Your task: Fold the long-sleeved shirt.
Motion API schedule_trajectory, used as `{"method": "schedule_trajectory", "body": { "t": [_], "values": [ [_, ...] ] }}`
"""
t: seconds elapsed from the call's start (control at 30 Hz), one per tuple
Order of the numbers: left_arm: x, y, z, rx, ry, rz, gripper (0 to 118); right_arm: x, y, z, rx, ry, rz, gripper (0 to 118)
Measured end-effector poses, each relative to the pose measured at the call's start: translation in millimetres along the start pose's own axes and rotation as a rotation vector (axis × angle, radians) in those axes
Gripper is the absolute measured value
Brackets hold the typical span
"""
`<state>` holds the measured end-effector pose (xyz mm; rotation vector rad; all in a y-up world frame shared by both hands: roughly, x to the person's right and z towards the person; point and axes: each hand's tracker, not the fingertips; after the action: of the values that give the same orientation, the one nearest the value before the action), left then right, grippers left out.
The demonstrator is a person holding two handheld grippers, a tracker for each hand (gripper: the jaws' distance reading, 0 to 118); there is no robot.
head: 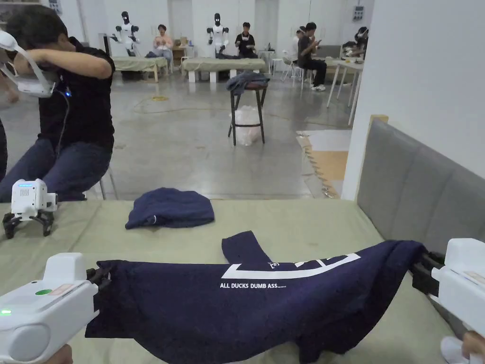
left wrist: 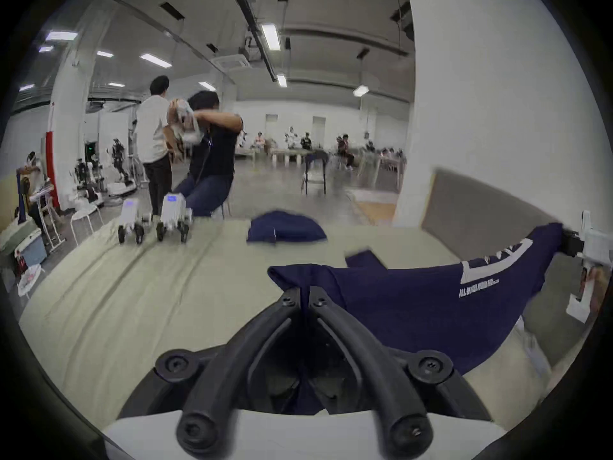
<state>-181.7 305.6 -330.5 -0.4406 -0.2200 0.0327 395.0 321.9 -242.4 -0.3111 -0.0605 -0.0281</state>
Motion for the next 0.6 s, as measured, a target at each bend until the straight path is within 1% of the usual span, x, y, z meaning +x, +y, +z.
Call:
{"method": "schedule_trajectory", "body": {
  "t": [0.03, 0.07, 0.1, 0.13, 0.17, 0.2, 0.23, 0.3, 0.33, 0.37, 0.4, 0.43, 0.47, 0.5, 0.53, 0.57, 0.6],
  "values": [
    [2, -26, 13, -0.021, -0.003, -0.019, 7, -1, -24, 15, -0.06, 0.02, 0.018, 6],
    [1, -48, 23, -0.038, -0.008, -0.017, 7, -1, -46, 30, -0.062, 0.025, 0.018, 6],
    [2, -72, 32, -0.117, -0.036, -0.06, 7, 1, -70, 43, -0.1, 0.059, 0.005, 6],
    [2, -94, 43, -0.123, -0.021, -0.07, 7, 0, -91, 55, -0.151, 0.071, 0.055, 6],
    [1, -112, 49, -0.178, -0.043, -0.081, 7, -4, -111, 69, -0.17, 0.07, 0.08, 6],
    [-1, -127, 55, -0.237, -0.059, -0.121, 7, -5, -130, 78, -0.226, 0.082, 0.087, 6],
    [-2, -143, 62, -0.256, -0.042, -0.116, 7, -4, -147, 86, -0.282, 0.091, 0.084, 6],
    [-7, -165, 71, -0.317, -0.064, -0.091, 7, -3, -176, 100, -0.356, 0.109, 0.08, 6],
    [-8, -175, 73, -0.345, -0.04, -0.096, 7, -3, -187, 104, -0.413, 0.085, 0.103, 6],
    [-11, -180, 72, -0.388, -0.041, -0.11, 7, -2, -196, 103, -0.49, 0.069, 0.108, 7],
    [-14, -186, 72, -0.409, -0.031, -0.113, 7, 0, -206, 104, -0.517, 0.064, 0.103, 6],
    [-18, -189, 71, -0.424, -0.03, -0.058, 7, 4, -210, 104, -0.536, 0.098, 0.089, 6],
    [-18, -191, 69, -0.47, -0.047, -0.039, 7, 5, -215, 102, -0.582, 0.093, 0.072, 7],
    [-19, -192, 69, -0.436, -0.019, -0.074, 7, 3, -220, 101, -0.561, 0.07, 0.084, 7],
    [-19, -192, 66, -0.445, -0.02, -0.062, 7, 2, -223, 99, -0.568, 0.085, 0.089, 7],
    [-18, -193, 65, -0.463, -0.017, -0.037, 7, 3, -223, 96, -0.608, 0.099, 0.073, 7],
    [-16, -194, 66, -0.453, -0.012, -0.031, 7, 1, -224, 94, -0.603, 0.082, 0.08, 7]
  ]
}}
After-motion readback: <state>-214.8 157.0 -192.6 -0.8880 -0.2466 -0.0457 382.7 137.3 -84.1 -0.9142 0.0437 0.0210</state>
